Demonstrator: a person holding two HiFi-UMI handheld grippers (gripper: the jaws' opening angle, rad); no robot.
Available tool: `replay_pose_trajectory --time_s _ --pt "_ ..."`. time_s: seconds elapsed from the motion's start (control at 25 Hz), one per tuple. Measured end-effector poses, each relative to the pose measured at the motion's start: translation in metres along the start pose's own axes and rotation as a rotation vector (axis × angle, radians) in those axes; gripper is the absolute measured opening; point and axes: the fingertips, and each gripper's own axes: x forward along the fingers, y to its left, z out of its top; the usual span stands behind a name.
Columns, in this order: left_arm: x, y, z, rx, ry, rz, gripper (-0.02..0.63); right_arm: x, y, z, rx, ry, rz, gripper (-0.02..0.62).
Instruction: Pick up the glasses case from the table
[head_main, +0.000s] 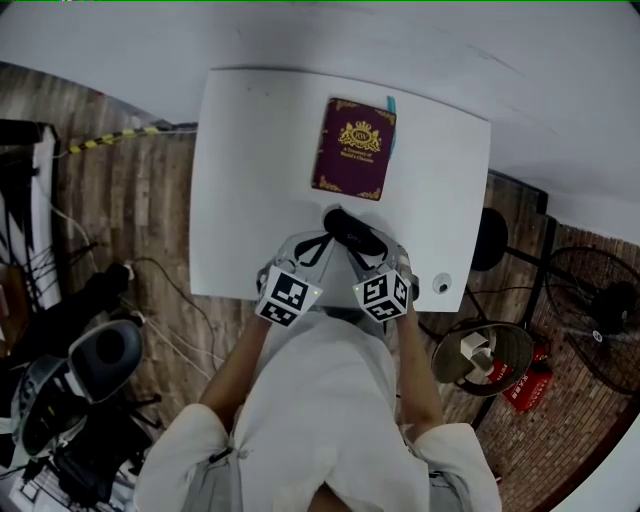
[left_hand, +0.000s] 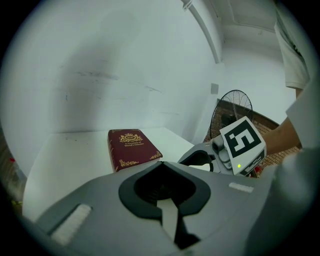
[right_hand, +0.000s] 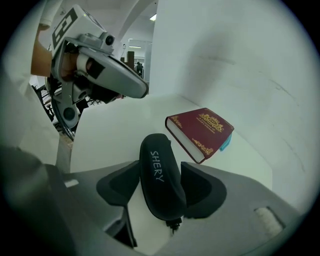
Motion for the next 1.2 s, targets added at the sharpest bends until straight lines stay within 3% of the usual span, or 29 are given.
replay_pose_trajectory --time_s 0.24,0.6,1.2 --pt "0.000 -0.001 -0.002 -0.004 0.004 -0.004 0.020 0.018 0.005 -0.008 -0.074 0.051 0.029 0.316" --pt "-0.005 0.001 -0.008 -0.016 0.009 0.048 0.020 0.038 -0.002 -0.023 -0.157 0.099 0.050 0.350" --pt "-0.004 0.000 -0.002 -0.016 0.011 0.097 0.019 0.037 -0.001 -0.017 -0.155 0.055 0.072 0.327"
